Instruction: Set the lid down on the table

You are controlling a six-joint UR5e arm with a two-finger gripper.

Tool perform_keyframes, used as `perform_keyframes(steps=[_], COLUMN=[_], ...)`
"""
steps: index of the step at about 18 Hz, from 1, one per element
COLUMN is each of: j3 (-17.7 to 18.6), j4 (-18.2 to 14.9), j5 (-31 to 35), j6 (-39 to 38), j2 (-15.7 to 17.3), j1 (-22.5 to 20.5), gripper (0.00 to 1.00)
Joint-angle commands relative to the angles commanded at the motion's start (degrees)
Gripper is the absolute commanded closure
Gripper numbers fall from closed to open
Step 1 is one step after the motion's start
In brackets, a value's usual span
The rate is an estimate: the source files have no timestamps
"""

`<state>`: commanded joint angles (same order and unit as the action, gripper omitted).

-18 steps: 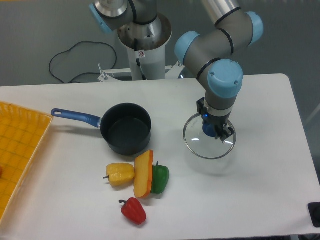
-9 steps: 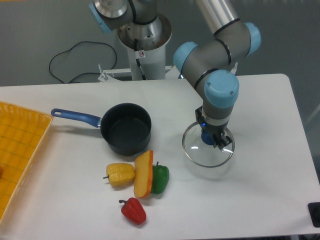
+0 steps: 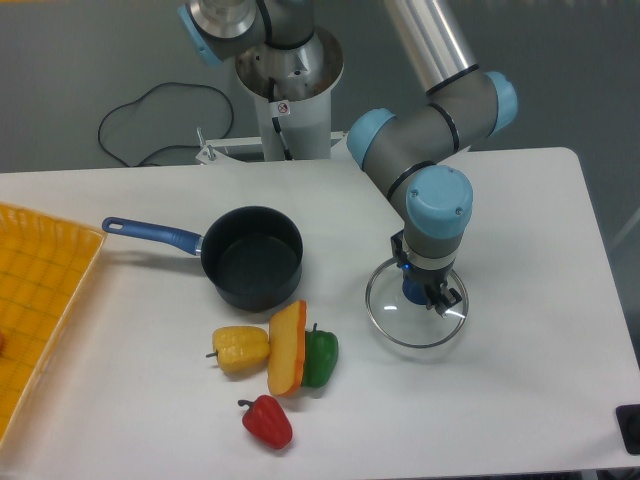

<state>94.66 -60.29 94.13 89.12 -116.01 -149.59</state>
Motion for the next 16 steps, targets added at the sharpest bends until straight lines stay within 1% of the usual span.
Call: perform_keyframes(steps=[10,16], j3=[1.32,1.32], j4=[0.09,0.09], j5=[0.26,0.26], j6=[-0.09,0.00], j2=[-1.05,-1.32], j1=[0.09,0.09], gripper=[0.56,0.55])
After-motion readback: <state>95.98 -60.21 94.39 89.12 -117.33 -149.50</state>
